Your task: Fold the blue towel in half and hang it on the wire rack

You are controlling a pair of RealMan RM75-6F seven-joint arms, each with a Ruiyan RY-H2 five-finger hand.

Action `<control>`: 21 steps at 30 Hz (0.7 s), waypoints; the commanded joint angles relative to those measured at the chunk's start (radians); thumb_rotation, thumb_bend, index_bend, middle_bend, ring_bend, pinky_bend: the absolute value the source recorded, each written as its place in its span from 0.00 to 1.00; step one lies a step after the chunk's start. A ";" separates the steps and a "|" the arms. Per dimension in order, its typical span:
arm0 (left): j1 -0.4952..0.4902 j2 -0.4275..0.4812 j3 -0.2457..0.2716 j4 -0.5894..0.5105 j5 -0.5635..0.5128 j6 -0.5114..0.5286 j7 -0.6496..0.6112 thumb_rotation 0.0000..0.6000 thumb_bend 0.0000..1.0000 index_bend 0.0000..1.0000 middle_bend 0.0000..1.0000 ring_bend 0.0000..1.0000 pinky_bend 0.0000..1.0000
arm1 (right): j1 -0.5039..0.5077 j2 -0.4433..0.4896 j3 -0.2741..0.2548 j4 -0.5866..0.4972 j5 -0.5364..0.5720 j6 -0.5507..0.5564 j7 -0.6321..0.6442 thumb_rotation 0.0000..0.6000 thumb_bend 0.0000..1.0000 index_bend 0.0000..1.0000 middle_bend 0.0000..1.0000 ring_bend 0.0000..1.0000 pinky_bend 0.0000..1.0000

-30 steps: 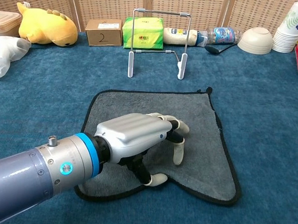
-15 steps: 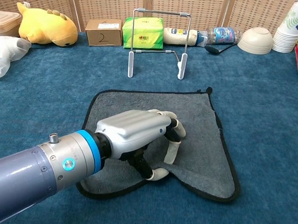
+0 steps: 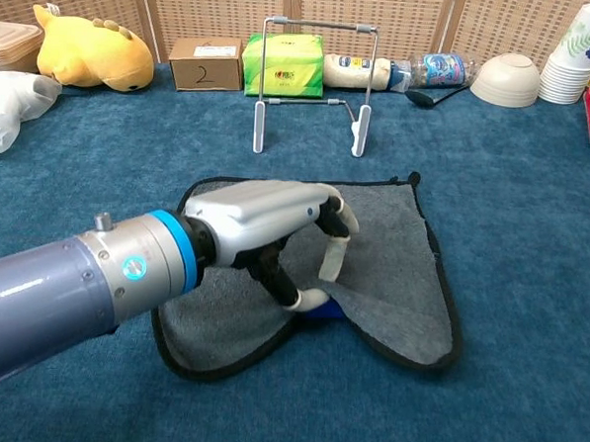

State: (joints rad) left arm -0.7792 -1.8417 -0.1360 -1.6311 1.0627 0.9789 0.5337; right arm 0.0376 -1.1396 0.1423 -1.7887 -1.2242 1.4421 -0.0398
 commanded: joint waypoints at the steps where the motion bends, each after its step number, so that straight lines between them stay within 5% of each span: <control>1: -0.013 0.004 -0.018 0.019 -0.009 -0.004 0.004 1.00 0.46 0.60 0.21 0.00 0.00 | 0.000 -0.002 0.000 0.003 0.001 -0.002 0.002 1.00 0.33 0.12 0.03 0.00 0.00; 21: -0.137 -0.041 -0.121 0.264 -0.050 -0.071 0.004 1.00 0.46 0.59 0.19 0.00 0.00 | -0.001 -0.011 0.000 0.024 0.012 -0.016 0.016 1.00 0.33 0.12 0.03 0.00 0.00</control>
State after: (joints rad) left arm -0.9065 -1.8739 -0.2495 -1.3837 1.0116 0.9138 0.5463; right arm 0.0368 -1.1508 0.1425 -1.7649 -1.2126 1.4260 -0.0233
